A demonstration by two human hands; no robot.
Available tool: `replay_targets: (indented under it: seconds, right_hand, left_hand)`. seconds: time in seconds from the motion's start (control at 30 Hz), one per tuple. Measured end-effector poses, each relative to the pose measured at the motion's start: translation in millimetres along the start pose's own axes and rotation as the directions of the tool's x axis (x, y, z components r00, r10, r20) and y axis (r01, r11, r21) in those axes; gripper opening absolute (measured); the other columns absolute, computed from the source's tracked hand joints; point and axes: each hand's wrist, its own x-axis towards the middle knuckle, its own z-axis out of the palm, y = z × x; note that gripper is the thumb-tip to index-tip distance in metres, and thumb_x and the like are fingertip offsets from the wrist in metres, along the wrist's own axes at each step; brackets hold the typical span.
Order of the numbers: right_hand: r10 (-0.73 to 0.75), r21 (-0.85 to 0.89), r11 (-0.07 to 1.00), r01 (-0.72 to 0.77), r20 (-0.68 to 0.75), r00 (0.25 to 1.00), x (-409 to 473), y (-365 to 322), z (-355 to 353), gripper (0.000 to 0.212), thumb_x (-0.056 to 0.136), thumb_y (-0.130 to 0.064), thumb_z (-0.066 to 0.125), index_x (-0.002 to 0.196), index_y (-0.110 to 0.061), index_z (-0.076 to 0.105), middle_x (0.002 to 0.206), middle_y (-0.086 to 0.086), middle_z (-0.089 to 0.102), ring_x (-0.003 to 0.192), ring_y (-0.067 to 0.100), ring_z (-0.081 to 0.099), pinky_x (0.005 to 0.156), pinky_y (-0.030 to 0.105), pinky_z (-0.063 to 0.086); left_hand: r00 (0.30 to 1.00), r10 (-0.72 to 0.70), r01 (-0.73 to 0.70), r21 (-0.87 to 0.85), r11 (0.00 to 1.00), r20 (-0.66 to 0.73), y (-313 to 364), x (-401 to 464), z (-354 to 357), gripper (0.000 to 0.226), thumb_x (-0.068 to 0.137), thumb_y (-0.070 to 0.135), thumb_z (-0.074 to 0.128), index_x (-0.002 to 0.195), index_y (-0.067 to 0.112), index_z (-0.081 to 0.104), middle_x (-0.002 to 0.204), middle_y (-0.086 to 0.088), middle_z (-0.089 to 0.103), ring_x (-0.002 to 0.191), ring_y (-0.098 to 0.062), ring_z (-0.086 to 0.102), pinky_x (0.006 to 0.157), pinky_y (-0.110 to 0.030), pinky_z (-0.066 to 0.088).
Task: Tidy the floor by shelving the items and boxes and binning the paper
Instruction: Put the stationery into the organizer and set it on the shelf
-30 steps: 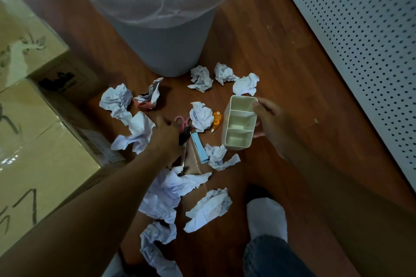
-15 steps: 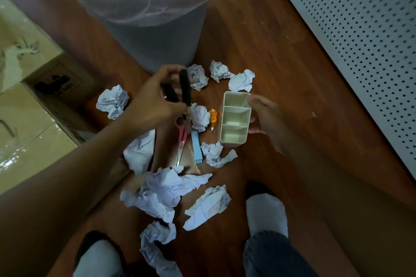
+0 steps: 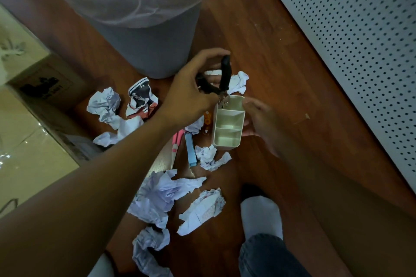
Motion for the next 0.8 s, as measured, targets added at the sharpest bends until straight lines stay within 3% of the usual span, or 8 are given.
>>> replay_targets:
  seconds: [0.2,0.43,0.57,0.7,0.8]
  right_hand:
    - [-0.014,-0.020,1.000,0.015,0.010,1.000,-2,-1,-1,0.033,0.106,-0.029,0.044,0.133,-0.020,0.062,0.104,0.004,0.069,0.085,0.020,0.065,0.078,0.047,0.063]
    - [-0.018,-0.027,0.999,0.019,0.026,0.999,0,0,-2,0.035,0.107,-0.028,0.042,0.134,-0.018,0.061,0.099,0.004,0.068,0.083,0.018,0.065,0.068,0.036,0.062]
    - [-0.016,-0.020,1.000,0.017,0.049,0.999,0,1,-4,0.034,0.107,-0.030,0.043,0.134,-0.020,0.061,0.108,0.009,0.070,0.087,0.021,0.066,0.073,0.041,0.064]
    - [-0.009,-0.035,0.999,0.010,0.028,1.000,1,2,-3,0.035,0.106,-0.031,0.045,0.134,-0.015,0.060,0.111,0.010,0.068,0.089,0.023,0.065,0.074,0.044,0.064]
    - [-0.011,-0.038,0.999,0.012,0.027,1.000,3,4,-4,0.036,0.106,-0.031,0.045,0.134,-0.014,0.059,0.114,0.011,0.067,0.088,0.023,0.065,0.075,0.045,0.064]
  left_hand:
    - [0.998,0.018,-0.022,0.076,0.997,0.059,-18,7,9,0.055,0.074,-0.018,0.068,0.116,0.015,0.061,0.106,0.011,0.064,0.102,0.000,0.063,0.086,-0.016,0.052]
    - [0.998,-0.029,0.017,0.198,0.980,0.057,-39,2,11,0.041,0.076,-0.017,0.061,0.109,0.007,0.065,0.103,-0.006,0.068,0.100,-0.010,0.065,0.093,-0.027,0.055]
    - [0.999,0.003,-0.017,0.282,0.959,0.047,-43,6,8,0.047,0.077,-0.012,0.069,0.112,0.019,0.069,0.108,-0.002,0.064,0.102,-0.005,0.063,0.091,-0.019,0.053]
    - [0.996,-0.087,0.078,0.215,0.974,0.033,-39,8,9,0.059,0.078,-0.015,0.068,0.124,0.021,0.060,0.106,0.006,0.066,0.099,0.018,0.056,0.082,0.000,0.043]
    - [0.991,-0.129,0.121,0.157,0.980,0.042,-42,9,12,0.054,0.081,-0.016,0.066,0.122,0.018,0.060,0.108,0.000,0.068,0.102,0.009,0.063,0.081,-0.005,0.047]
